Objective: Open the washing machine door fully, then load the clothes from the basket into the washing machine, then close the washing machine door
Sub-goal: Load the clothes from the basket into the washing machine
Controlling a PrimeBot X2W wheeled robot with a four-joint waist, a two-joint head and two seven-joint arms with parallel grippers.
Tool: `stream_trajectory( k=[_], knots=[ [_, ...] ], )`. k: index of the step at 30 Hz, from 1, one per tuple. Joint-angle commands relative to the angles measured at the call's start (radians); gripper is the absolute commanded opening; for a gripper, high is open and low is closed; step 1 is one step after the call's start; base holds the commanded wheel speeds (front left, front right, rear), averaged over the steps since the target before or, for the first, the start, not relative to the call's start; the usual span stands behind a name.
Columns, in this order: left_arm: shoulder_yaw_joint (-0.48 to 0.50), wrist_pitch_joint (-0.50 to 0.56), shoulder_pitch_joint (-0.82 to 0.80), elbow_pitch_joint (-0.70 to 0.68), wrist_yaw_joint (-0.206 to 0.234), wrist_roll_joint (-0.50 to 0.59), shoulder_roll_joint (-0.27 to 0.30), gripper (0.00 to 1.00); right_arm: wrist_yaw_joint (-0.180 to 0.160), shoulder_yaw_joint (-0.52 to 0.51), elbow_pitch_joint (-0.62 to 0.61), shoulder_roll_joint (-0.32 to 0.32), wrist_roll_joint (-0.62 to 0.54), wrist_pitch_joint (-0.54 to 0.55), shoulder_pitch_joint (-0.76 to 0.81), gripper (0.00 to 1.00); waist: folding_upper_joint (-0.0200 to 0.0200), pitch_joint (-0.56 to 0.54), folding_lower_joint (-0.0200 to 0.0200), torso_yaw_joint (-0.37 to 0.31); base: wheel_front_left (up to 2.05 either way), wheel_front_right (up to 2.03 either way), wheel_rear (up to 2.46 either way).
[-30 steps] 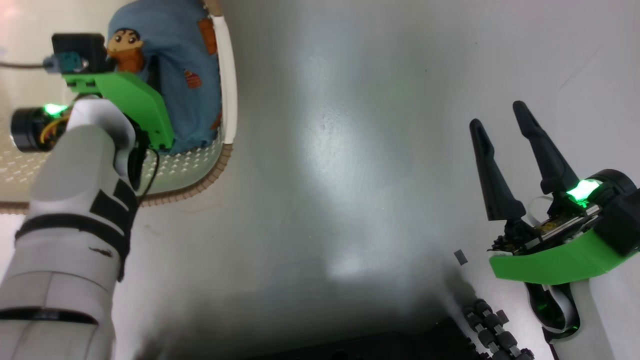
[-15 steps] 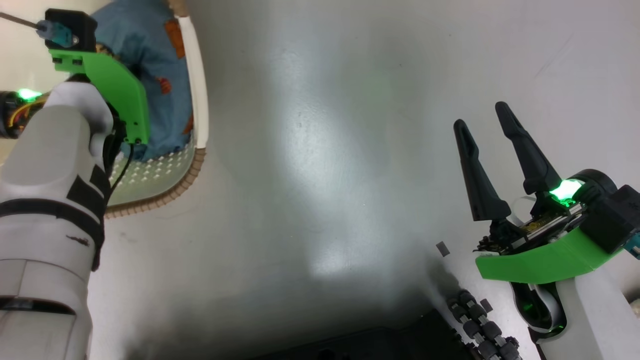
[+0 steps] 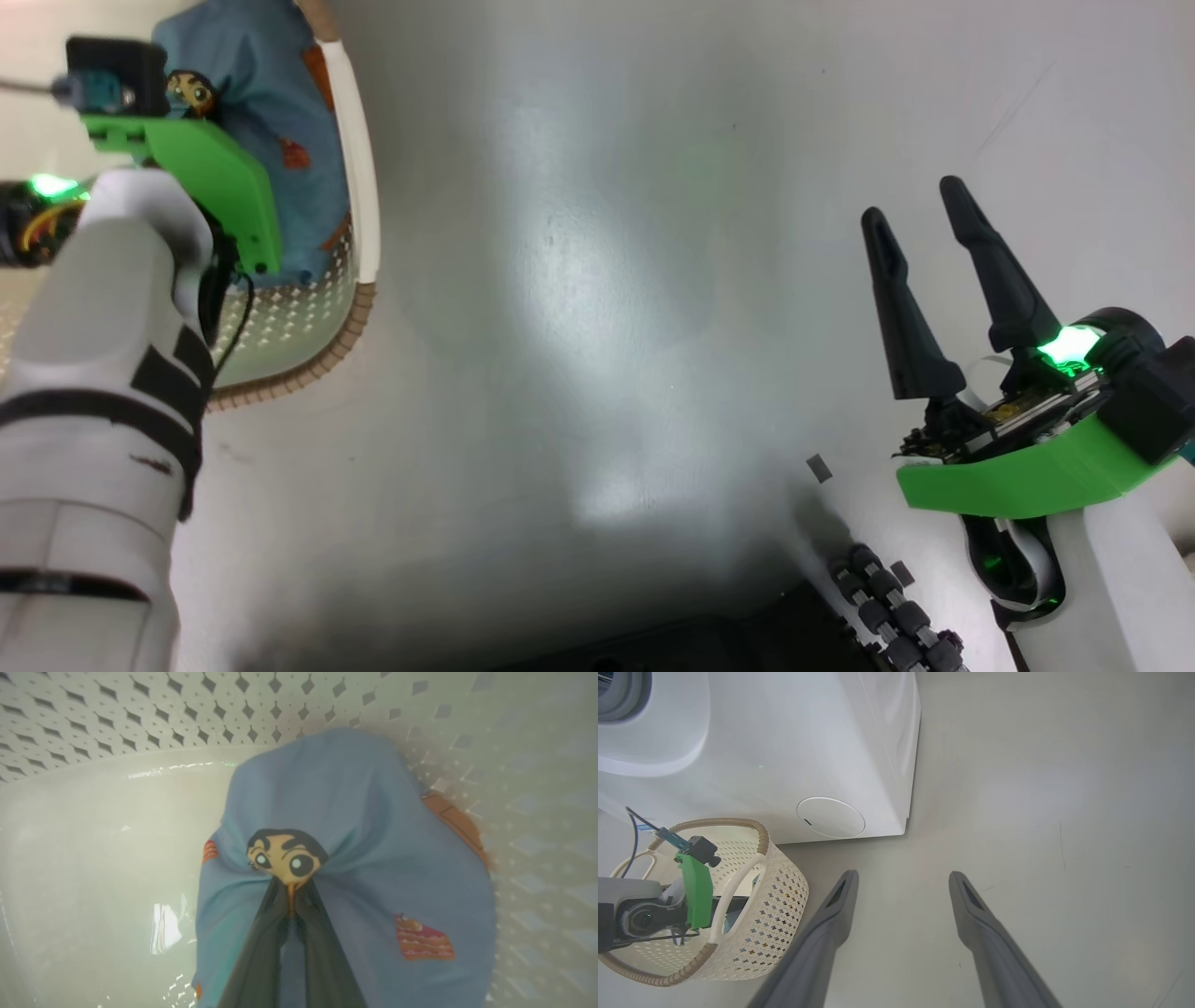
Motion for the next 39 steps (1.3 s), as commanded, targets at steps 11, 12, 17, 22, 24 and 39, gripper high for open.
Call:
stream_trajectory(
  k=[11, 12, 17, 22, 24, 39],
  knots=[
    [0.1, -0.23, 0.351, -0.352, 0.022, -0.068, 0.004, 0.0, 0.002, 0.026, 0.017, -0.05, -0.017, -0.005, 0.067, 1.0, 0.0, -0.295, 0.0, 0.115, 0.0, 0.0, 0.0],
    [0.112, -0.23, 0.381, -0.394, 0.023, -0.068, 0.003, 0.0, 0.002, 0.03, 0.02, -0.051, -0.017, -0.005, 0.071, 1.0, 0.0, -0.312, 0.0, 0.118, 0.0, 0.0, 0.0],
    [0.183, -0.23, 0.534, -0.615, 0.03, -0.064, -0.007, 0.0, 0.002, 0.048, 0.04, -0.053, -0.017, -0.005, 0.089, 1.0, 0.0, -0.402, 0.0, 0.132, 0.0, 0.0, 0.0],
    [0.251, -0.23, 0.673, -0.822, 0.021, -0.049, -0.025, 0.0, 0.002, 0.067, 0.062, -0.054, -0.017, -0.005, 0.11, 1.0, 0.0, -0.484, 0.0, 0.143, 0.0, 0.0, 0.0],
    [0.276, -0.23, 0.719, -0.896, 0.02, -0.04, -0.031, 0.0, 0.002, 0.074, 0.07, -0.055, -0.018, -0.005, 0.118, 1.0, 0.0, -0.514, 0.0, 0.147, 0.0, 0.0, 0.0],
    [0.362, -0.23, 0.955, -1.241, 0.013, 0.021, -0.057, 0.0, 0.002, 0.106, 0.115, -0.04, -0.026, -0.005, 0.164, 1.0, 0.0, -0.715, 0.0, 0.15, 0.0, 0.0, 0.0]
  ],
)
